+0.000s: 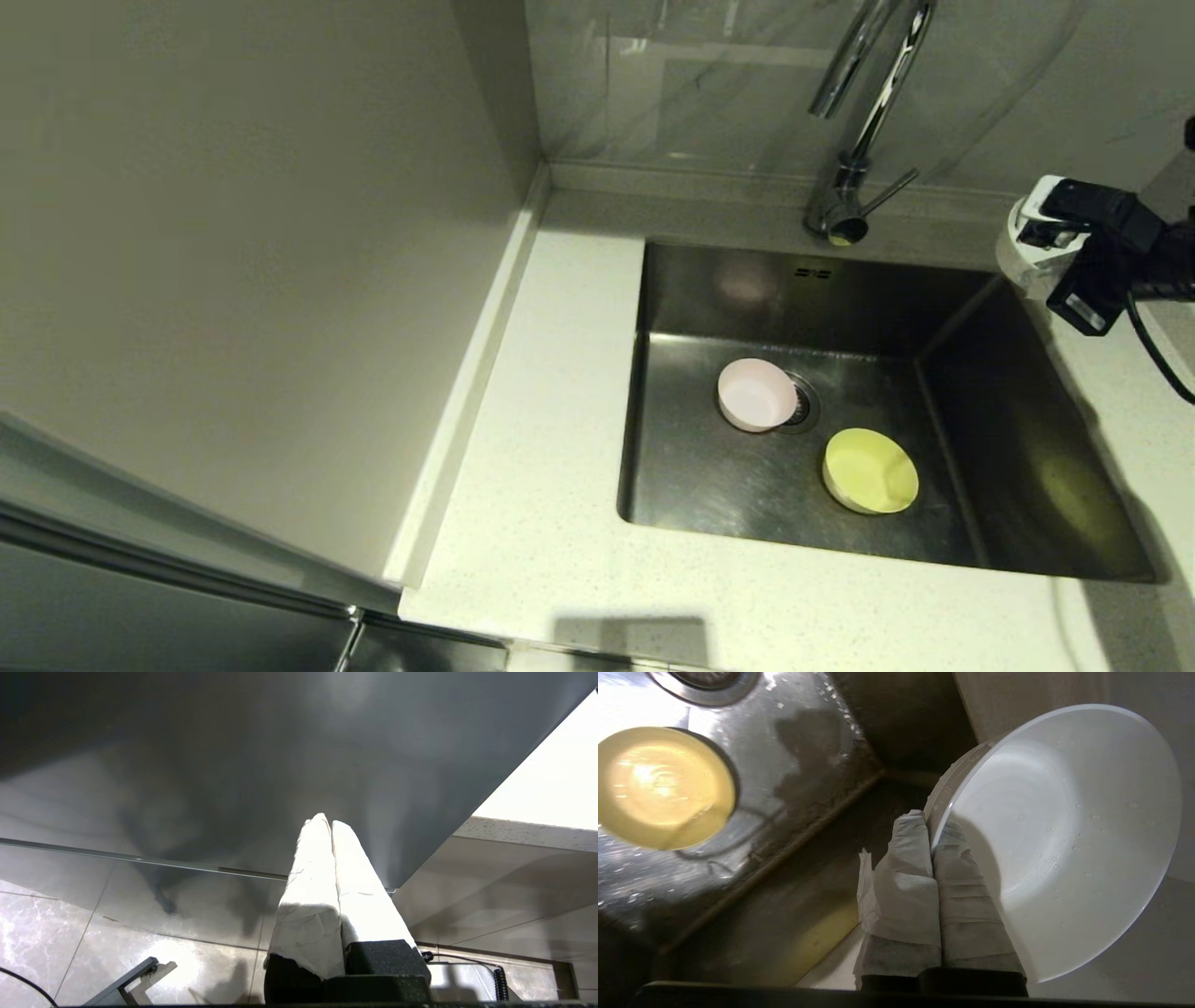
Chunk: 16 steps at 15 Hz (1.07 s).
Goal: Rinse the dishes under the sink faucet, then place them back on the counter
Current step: Put a bowl back to the table from the sink
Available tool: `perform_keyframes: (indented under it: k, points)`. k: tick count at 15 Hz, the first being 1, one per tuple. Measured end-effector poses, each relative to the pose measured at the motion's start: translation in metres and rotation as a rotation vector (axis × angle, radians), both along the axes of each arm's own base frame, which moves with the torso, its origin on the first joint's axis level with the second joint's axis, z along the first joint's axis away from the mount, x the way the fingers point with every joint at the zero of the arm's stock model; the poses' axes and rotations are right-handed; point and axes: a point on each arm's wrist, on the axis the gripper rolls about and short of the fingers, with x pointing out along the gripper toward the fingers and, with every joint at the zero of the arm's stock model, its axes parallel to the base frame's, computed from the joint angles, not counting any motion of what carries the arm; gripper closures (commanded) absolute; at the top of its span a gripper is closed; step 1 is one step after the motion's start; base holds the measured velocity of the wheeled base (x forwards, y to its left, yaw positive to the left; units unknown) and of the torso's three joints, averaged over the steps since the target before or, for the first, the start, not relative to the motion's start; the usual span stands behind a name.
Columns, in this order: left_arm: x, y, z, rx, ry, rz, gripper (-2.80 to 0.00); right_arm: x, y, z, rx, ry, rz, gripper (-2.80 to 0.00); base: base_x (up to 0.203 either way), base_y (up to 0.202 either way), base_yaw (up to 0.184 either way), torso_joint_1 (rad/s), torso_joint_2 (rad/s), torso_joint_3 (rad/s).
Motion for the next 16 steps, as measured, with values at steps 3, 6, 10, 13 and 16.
perform_keyframes:
  k: [3,6,10,13,16]
  points:
    - [0.000,0.000,0.000,0.000,0.000,0.000,0.00,0.038,-0.022,-0.009,-0.048,-0.089,-0.096,0.00,0.000,0.000,0.000,0.000,0.00,0.000]
    - [0.000,0.000,0.000,0.001,0.000,0.000,0.00,0.062,-0.050,-0.019,-0.091,-0.114,-0.234,0.00,0.000,0.000,0.000,0.000,0.00,0.000]
    - [0.000,0.000,0.000,0.000,0.000,0.000,0.00,0.070,-0.075,-0.033,-0.097,-0.045,-0.326,0.00,0.000,0.000,0.000,0.000,0.00,0.000]
    - [0.000,0.000,0.000,0.000,0.000,0.000,0.00,0.072,-0.078,-0.040,-0.090,-0.026,-0.332,0.00,0.000,0.000,0.000,0.000,0.00,0.000]
    - [0.000,0.000,0.000,0.000,0.000,0.000,0.00,0.071,-0.079,-0.044,-0.088,-0.011,-0.334,0.00,0.000,0.000,0.000,0.000,0.00,0.000]
